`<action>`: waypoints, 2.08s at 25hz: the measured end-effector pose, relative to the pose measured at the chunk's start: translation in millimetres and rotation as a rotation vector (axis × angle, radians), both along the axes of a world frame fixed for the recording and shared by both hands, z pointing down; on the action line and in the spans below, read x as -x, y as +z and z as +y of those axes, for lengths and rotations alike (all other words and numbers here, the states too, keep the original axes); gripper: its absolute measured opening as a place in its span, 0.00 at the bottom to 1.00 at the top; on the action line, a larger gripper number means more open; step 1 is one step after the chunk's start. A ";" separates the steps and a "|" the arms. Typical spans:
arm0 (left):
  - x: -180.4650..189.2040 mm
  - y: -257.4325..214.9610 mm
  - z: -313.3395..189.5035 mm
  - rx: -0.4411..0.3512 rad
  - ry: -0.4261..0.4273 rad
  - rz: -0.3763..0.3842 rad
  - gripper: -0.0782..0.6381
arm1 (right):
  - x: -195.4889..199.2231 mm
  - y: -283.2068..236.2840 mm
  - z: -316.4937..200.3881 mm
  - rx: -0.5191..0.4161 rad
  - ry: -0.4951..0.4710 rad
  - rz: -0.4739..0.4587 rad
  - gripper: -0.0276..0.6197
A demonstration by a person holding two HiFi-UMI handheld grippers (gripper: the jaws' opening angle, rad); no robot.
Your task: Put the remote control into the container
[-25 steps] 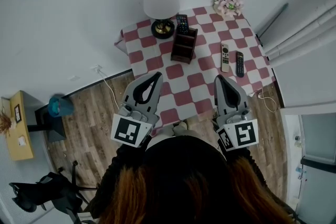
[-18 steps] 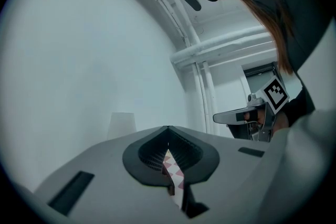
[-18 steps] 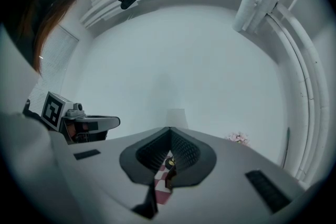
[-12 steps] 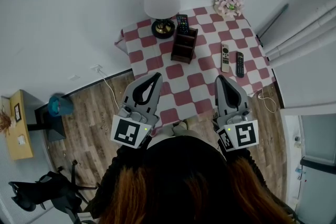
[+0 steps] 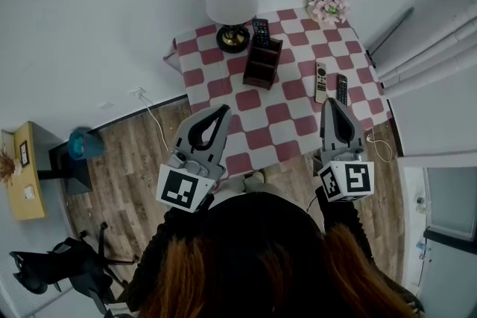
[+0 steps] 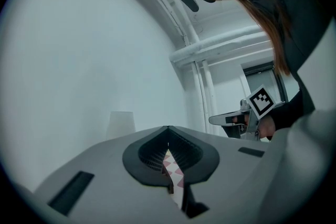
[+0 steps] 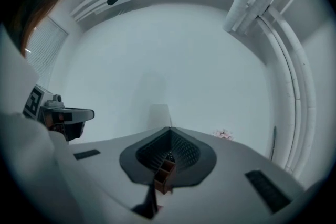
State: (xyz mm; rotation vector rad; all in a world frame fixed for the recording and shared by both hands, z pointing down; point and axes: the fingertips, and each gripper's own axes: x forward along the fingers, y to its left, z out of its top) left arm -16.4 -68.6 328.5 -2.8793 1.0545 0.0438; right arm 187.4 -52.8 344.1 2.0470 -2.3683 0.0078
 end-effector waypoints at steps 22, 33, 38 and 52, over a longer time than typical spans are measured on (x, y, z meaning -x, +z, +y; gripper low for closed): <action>-7.3 -7.8 9.2 -0.020 -0.022 -0.022 0.12 | -143.4 198.0 -136.2 0.457 0.143 -0.058 0.07; 11.1 -1.4 3.4 0.002 -0.099 -0.034 0.12 | -163.0 273.8 -184.1 0.744 0.203 -0.006 0.37; 17.8 -0.4 2.0 0.008 -0.123 -0.044 0.12 | -174.0 295.0 -194.8 0.824 0.259 -0.034 0.39; 26.9 6.4 -1.3 0.024 -0.142 -0.062 0.12 | -181.7 325.5 -193.0 0.906 0.291 -0.068 0.38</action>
